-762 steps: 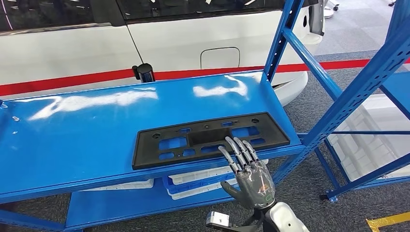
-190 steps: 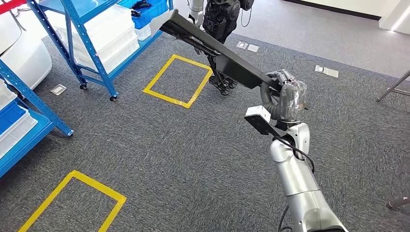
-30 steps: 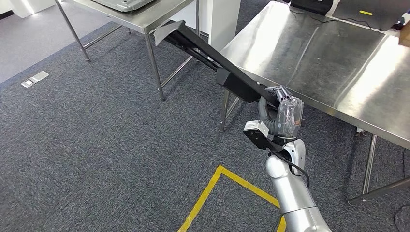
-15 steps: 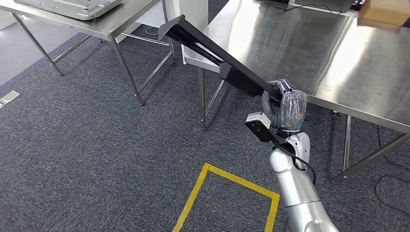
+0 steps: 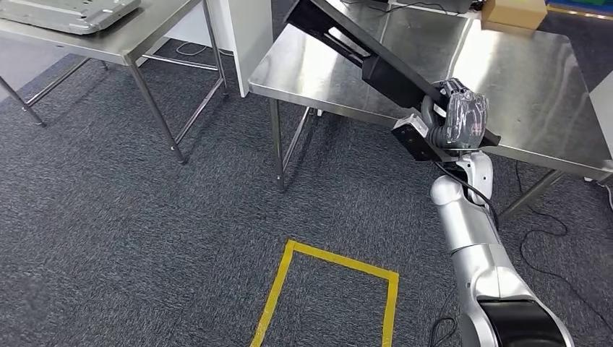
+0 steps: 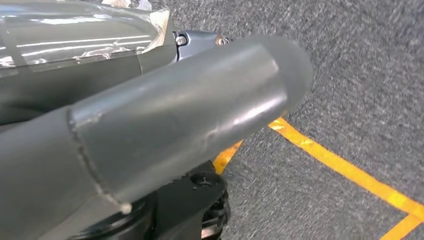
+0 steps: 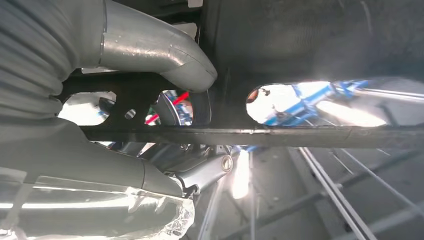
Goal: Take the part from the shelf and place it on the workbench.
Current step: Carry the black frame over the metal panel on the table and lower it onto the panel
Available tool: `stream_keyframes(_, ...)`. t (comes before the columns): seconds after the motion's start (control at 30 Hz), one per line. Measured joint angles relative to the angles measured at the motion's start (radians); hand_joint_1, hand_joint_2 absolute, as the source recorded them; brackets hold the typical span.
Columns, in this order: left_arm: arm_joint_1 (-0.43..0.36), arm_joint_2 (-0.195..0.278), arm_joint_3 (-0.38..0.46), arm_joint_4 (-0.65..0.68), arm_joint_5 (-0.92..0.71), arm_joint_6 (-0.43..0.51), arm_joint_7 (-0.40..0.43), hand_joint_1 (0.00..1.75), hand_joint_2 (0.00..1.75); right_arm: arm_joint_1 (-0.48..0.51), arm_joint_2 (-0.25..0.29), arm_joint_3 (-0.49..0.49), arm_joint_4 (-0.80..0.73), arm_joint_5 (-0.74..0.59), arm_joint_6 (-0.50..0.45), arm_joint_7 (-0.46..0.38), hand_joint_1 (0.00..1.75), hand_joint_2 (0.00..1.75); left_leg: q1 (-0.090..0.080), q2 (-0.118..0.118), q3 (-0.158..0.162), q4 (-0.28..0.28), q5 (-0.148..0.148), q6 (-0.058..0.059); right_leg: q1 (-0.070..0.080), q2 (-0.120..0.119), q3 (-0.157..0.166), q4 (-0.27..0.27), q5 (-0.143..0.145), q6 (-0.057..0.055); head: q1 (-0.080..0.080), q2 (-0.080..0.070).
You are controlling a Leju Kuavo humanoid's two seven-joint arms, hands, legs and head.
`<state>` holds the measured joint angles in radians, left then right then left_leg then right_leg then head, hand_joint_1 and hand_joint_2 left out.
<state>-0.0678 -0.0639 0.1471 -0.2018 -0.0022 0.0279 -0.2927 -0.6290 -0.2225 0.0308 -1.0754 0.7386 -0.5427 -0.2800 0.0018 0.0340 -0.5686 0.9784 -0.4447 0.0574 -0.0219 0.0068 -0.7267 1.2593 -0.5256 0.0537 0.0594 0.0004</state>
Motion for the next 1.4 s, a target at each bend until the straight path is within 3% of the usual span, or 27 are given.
stream_keyframes(0.07, 0.000, -0.002, 0.001, 0.000, 0.001, 0.000, -0.002, 0.00, 0.00, -0.023, -0.006, 0.002, 0.036, 0.003, -0.001, 0.000, 1.75, 1.75, -0.001, 0.017, 0.000, 0.004, -0.003, -0.005, -0.002, -0.030, 0.076, -0.142, 0.049, 0.015, 0.000, 0.000)
stream_keyframes(0.13, 0.000, -0.003, 0.002, 0.000, 0.001, 0.000, -0.003, 0.00, 0.00, -0.046, -0.010, 0.004, 0.063, 0.003, -0.003, 0.000, 1.75, 1.75, -0.008, 0.030, -0.003, 0.012, -0.009, -0.013, 0.002, -0.055, 0.134, -0.250, 0.081, 0.012, 0.000, 0.000)
stream_keyframes(0.17, 0.000, -0.004, 0.004, 0.000, 0.001, 0.001, -0.004, 0.00, 0.00, -0.053, -0.011, 0.004, 0.074, 0.003, -0.005, 0.000, 1.75, 1.75, -0.012, 0.036, -0.005, 0.015, -0.011, -0.017, 0.004, -0.058, 0.142, -0.265, 0.085, 0.006, 0.000, 0.000)
stream_keyframes(0.23, 0.000, -0.003, 0.008, 0.000, 0.003, -0.001, -0.010, 0.00, 0.00, -0.063, -0.014, 0.005, 0.098, 0.001, -0.007, -0.001, 1.75, 1.75, -0.011, 0.045, -0.007, 0.018, -0.013, -0.023, 0.004, -0.041, 0.139, -0.264, 0.089, -0.006, -0.001, 0.000)
stream_keyframes(0.3, 0.000, -0.003, 0.013, 0.000, 0.007, -0.008, -0.020, 0.00, 0.00, -0.077, -0.015, 0.009, 0.121, 0.000, -0.006, -0.005, 1.75, 1.75, -0.006, 0.021, -0.019, 0.047, -0.036, -0.034, -0.001, -0.031, 0.138, -0.265, 0.092, -0.016, -0.002, 0.000)
stream_keyframes(0.33, 0.001, -0.003, 0.014, 0.000, 0.010, -0.013, -0.026, 0.00, 0.00, -0.086, -0.014, 0.014, 0.132, -0.002, -0.006, -0.007, 1.75, 1.75, -0.003, 0.001, -0.038, 0.090, -0.063, -0.041, -0.004, -0.027, 0.138, -0.266, 0.094, -0.022, -0.003, 0.000)
stream_keyframes(0.4, 0.005, -0.003, 0.017, 0.001, 0.015, -0.023, -0.036, 0.00, 0.00, -0.101, -0.010, 0.024, 0.154, -0.007, -0.004, -0.012, 1.75, 1.75, 0.001, -0.027, -0.103, 0.225, -0.126, -0.050, -0.004, -0.019, 0.137, -0.266, 0.095, -0.030, -0.004, 0.000)
stream_keyframes(0.43, 0.008, -0.003, 0.017, 0.002, 0.017, -0.028, -0.041, 0.00, 0.00, -0.105, -0.008, 0.028, 0.163, -0.009, -0.003, -0.015, 1.75, 1.75, 0.002, -0.030, -0.133, 0.282, -0.145, -0.052, -0.003, -0.014, 0.136, -0.266, 0.095, -0.031, -0.005, 0.000)
stream_keyframes(0.47, 0.012, -0.003, 0.018, 0.003, 0.019, -0.031, -0.046, 0.00, 0.00, -0.106, -0.006, 0.033, 0.172, -0.012, -0.003, -0.019, 1.75, 1.75, 0.002, -0.031, -0.150, 0.309, -0.145, -0.051, -0.002, -0.009, 0.137, -0.265, 0.095, -0.032, -0.005, 0.000)
stream_keyframes(0.5, 0.014, -0.003, 0.018, 0.003, 0.020, -0.034, -0.051, 0.00, 0.00, -0.106, -0.004, 0.037, 0.178, -0.014, -0.003, -0.023, 1.75, 1.75, 0.002, -0.031, -0.147, 0.295, -0.125, -0.049, -0.001, -0.005, 0.137, -0.265, 0.095, -0.032, -0.005, 0.000)
stream_keyframes(0.6, 0.018, -0.001, 0.021, 0.004, 0.021, -0.037, -0.063, 0.00, 0.00, -0.105, 0.000, 0.050, 0.190, -0.020, -0.004, -0.032, 1.75, 1.75, 0.001, -0.039, -0.056, 0.102, -0.026, -0.034, 0.002, 0.005, 0.138, -0.265, 0.095, -0.031, -0.005, 0.000)
stream_keyframes(0.67, 0.018, -0.001, 0.025, 0.004, 0.021, -0.037, -0.066, 0.00, 0.00, -0.103, 0.003, 0.053, 0.195, -0.022, -0.006, -0.035, 1.75, 1.75, -0.001, -0.043, -0.021, 0.028, -0.004, -0.031, 0.009, 0.008, 0.136, -0.263, 0.094, -0.031, -0.004, 0.000)
stream_keyframes(0.77, 0.020, -0.002, 0.028, 0.004, 0.021, -0.037, -0.068, 0.00, 0.00, -0.091, 0.005, 0.058, 0.203, -0.023, -0.009, -0.038, 1.75, 1.75, -0.005, -0.042, -0.022, 0.023, -0.001, -0.035, 0.012, 0.008, 0.134, -0.260, 0.092, -0.030, -0.003, 0.000)
stream_keyframes(0.97, 0.020, -0.001, 0.035, 0.005, 0.023, -0.034, -0.069, 0.00, 0.00, -0.072, 0.005, 0.066, 0.209, -0.030, -0.014, -0.041, 1.75, 1.75, -0.014, -0.043, -0.027, 0.024, 0.003, -0.025, 0.003, 0.006, 0.134, -0.267, 0.099, -0.020, -0.003, 0.000)
stream_keyframes(1.2, 0.020, -0.001, 0.037, 0.005, 0.023, -0.033, -0.069, 0.00, 0.00, -0.055, 0.005, 0.069, 0.209, -0.031, -0.014, -0.041, 1.75, 1.75, -0.017, -0.043, -0.028, 0.025, 0.003, -0.020, 0.001, 0.006, 0.133, -0.268, 0.101, -0.017, -0.003, 0.000)
stream_keyframes(1.27, 0.020, 0.000, 0.037, 0.005, 0.023, -0.033, -0.069, 0.00, 0.00, -0.053, 0.005, 0.070, 0.209, -0.031, -0.015, -0.041, 1.75, 1.75, -0.019, -0.042, -0.027, 0.025, 0.002, -0.012, -0.004, 0.007, 0.135, -0.276, 0.106, -0.008, -0.004, 0.000)
stream_keyframes(1.33, 0.020, 0.000, 0.038, 0.005, 0.023, -0.032, -0.070, 0.00, 0.00, -0.053, 0.003, 0.070, 0.209, -0.032, -0.015, -0.041, 1.75, 1.75, -0.013, -0.039, -0.015, 0.003, 0.013, 0.005, -0.006, 0.007, 0.135, -0.282, 0.108, 0.001, -0.004, 0.000)
stream_keyframes(1.4, 0.019, -0.002, 0.038, 0.005, 0.023, -0.031, -0.070, 0.00, 0.00, -0.057, -0.001, 0.071, 0.208, -0.032, -0.015, -0.041, 1.75, 1.75, -0.004, -0.035, -0.002, -0.025, 0.028, 0.015, -0.003, 0.005, 0.108, -0.227, 0.076, -0.003, -0.002, 0.000)
